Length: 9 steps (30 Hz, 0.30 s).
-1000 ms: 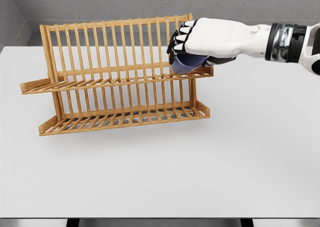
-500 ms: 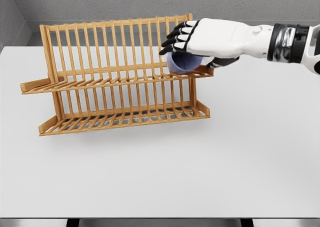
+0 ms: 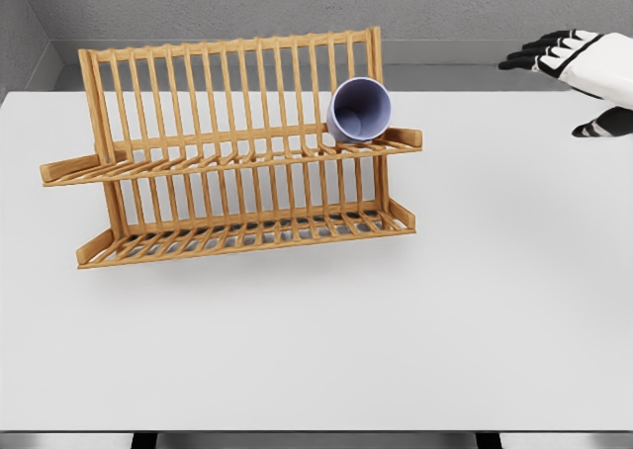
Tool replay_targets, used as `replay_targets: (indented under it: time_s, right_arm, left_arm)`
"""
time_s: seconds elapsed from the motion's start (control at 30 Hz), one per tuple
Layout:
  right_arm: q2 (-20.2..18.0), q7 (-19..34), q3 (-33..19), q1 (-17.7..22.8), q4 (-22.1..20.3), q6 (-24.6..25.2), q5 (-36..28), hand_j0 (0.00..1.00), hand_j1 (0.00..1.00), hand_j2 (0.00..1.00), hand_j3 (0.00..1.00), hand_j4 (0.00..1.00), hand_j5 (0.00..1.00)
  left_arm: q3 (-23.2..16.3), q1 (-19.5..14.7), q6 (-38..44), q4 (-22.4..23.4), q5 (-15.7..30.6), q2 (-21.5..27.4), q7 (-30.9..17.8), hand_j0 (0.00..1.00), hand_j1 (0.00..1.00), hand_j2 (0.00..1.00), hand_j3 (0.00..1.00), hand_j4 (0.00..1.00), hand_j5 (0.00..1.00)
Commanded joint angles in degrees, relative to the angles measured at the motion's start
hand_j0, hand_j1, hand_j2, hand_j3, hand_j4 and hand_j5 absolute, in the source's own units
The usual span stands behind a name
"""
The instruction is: Right arm put cup on second shelf
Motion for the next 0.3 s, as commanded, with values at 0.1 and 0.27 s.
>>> replay_targets:
  time_s: [0.1, 0.27]
  right_arm:
    - [6.72, -0.05, -3.31, 3.17, -2.15, -2.74, -0.22, 1.0, 1.0, 1.0, 1.0, 1.0, 1.0]
    - [7.86, -0.05, -3.22, 3.96, -2.77, -2.65, 0.04, 1.0, 1.0, 1.0, 1.0, 1.0, 1.0]
  left_arm:
    - [0.0, 0.09, 0.02, -0.01, 0.01, 0.0, -0.01, 1.0, 1.0, 1.0, 1.0, 1.0, 1.0]
    - [0.0, 0.0, -0.07, -0.01, 0.1, 0.0, -0.01, 1.0, 1.0, 1.0, 1.0, 1.0, 1.0]
